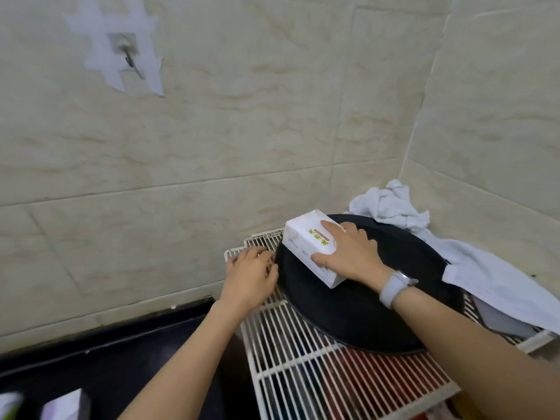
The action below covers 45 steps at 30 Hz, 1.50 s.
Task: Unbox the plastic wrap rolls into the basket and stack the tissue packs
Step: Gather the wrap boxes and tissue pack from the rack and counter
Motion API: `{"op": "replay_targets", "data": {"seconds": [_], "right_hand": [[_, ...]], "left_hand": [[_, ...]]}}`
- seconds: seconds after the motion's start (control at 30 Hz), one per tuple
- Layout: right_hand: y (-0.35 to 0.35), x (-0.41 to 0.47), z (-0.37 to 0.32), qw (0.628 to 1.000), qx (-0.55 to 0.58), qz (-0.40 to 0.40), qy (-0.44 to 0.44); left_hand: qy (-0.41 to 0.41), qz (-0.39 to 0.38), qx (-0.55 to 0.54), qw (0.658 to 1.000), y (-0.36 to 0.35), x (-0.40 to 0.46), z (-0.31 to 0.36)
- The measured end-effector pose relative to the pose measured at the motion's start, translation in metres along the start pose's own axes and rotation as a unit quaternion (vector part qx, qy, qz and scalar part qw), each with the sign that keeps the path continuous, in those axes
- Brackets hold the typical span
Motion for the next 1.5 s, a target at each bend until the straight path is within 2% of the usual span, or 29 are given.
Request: {"op": "replay_targets", "data": {"seconds": [0.17,0.33,0.43,0.53,0.67,0.8,0.97,1.07,1.13,1.27,1.33,1.43,1.5], "right_hand": [[-0.015,-0.009,-0.123,0.991,0.093,0.011,0.099],[-0.091,-0.028,-0.255,0.976,0.156,-0.064,0.140],[-0.174,-0.050,-0.308,0.971,0.153,-0.153,0.103],[-0.252,-0.078,-0.316,0.973,0.094,-0.209,0.040],[-0.331,-0.114,-0.316,0.979,0.002,-0.203,-0.027],[-0.363,-0.126,-0.320,0.986,-0.041,-0.163,-0.014],[-0.369,-0.117,-0.340,0.979,-0.111,-0.156,0.069],[-0.354,-0.121,-0.383,0.977,-0.037,-0.094,0.190],[-0.356,-0.138,-0.411,0.967,0.031,-0.098,0.232],[-0.392,-0.172,-0.420,0.964,0.008,-0.196,0.179],[-0.399,-0.177,-0.414,0.965,0.006,-0.204,0.165],[-0.394,-0.177,-0.405,0.965,0.082,-0.199,0.152],[-0.389,-0.182,-0.401,0.956,0.159,-0.194,0.152]], "left_hand": [[0.082,0.095,-0.076,0.989,0.067,-0.046,-0.096],[0.202,0.113,-0.098,0.968,0.087,-0.128,-0.226],[0.279,0.095,-0.106,0.950,0.078,-0.180,-0.308],[0.327,0.068,-0.113,0.936,0.062,-0.223,-0.364],[0.405,0.062,-0.082,0.909,0.051,-0.276,-0.434],[0.444,0.048,-0.050,0.893,0.042,-0.306,-0.472],[0.479,0.002,-0.031,0.877,0.029,-0.320,-0.506],[0.507,-0.037,-0.047,0.860,0.013,-0.323,-0.523],[0.524,-0.066,-0.043,0.848,0.002,-0.327,-0.528],[0.538,-0.063,-0.028,0.840,-0.003,-0.334,-0.531],[0.547,-0.063,-0.042,0.833,-0.002,-0.337,-0.533],[0.563,-0.067,-0.085,0.819,-0.001,-0.346,-0.531],[0.568,-0.044,-0.133,0.811,0.003,-0.361,-0.522]]}}
Point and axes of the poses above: each hand's wrist, its own x-axis towards the middle knuckle, its own y-axis out of the back of the hand, z = x × y, the point moved 9 cm from there along x, towards the middle knuckle, and after that the axes turned 10 degrees about y, right-handed, at the moved point
